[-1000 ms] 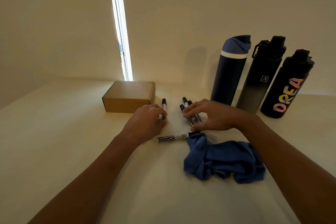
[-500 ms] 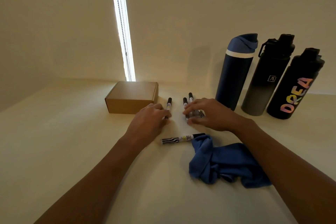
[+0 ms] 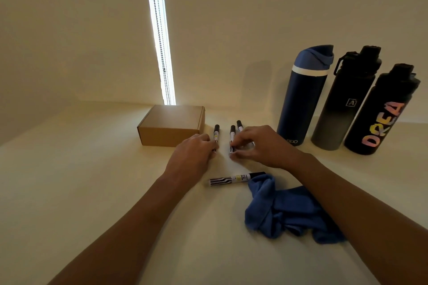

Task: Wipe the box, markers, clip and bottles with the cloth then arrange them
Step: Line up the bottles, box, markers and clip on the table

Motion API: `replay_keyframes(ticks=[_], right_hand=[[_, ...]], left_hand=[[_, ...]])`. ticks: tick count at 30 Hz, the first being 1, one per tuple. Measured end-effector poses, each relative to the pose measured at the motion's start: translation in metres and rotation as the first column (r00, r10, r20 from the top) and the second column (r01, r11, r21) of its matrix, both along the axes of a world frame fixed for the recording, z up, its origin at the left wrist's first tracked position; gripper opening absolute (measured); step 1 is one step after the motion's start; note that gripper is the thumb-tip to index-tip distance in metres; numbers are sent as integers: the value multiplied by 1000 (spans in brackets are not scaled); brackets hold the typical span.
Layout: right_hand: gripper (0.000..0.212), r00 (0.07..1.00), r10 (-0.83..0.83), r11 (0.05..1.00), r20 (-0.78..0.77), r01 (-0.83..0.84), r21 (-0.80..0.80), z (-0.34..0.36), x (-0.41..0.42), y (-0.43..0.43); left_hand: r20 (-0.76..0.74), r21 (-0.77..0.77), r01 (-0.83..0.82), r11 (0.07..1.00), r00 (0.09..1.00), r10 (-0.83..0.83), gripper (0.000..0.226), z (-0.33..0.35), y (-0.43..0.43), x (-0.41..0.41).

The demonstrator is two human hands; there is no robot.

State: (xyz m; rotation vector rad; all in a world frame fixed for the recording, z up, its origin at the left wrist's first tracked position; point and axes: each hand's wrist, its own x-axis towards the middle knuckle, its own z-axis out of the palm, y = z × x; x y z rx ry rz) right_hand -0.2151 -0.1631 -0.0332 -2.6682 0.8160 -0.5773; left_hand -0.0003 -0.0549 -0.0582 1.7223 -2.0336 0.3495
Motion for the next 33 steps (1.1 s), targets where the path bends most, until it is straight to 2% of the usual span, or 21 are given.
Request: replay_keyframes(ticks=[5,10,17,26,33], right_hand=[[40,999,1,998,39,-3,57,-4,1,-4],[39,998,32,999,-55,-34,-33,-5,7,-10],[45,999,26,997,-38,-28,-70,-8,20,-14],[32,1000,1,999,-18,-2,-52,-9,23,-14],[35,1000,-18,1000,15,18,-2,-12,23,-14]], left_hand=[[-2,-32,-29,999,1000,29,28,1,2,-2],[-8,-13,-39,999,999,39,30,0,0,-5],[-26,-27,-81,996,996,80,31,0,1,-3],[-42,-21,-112,993,993,111,30,0,1,-1],[-44,-15,-108,994,993,107,33,-2,-1,0]])
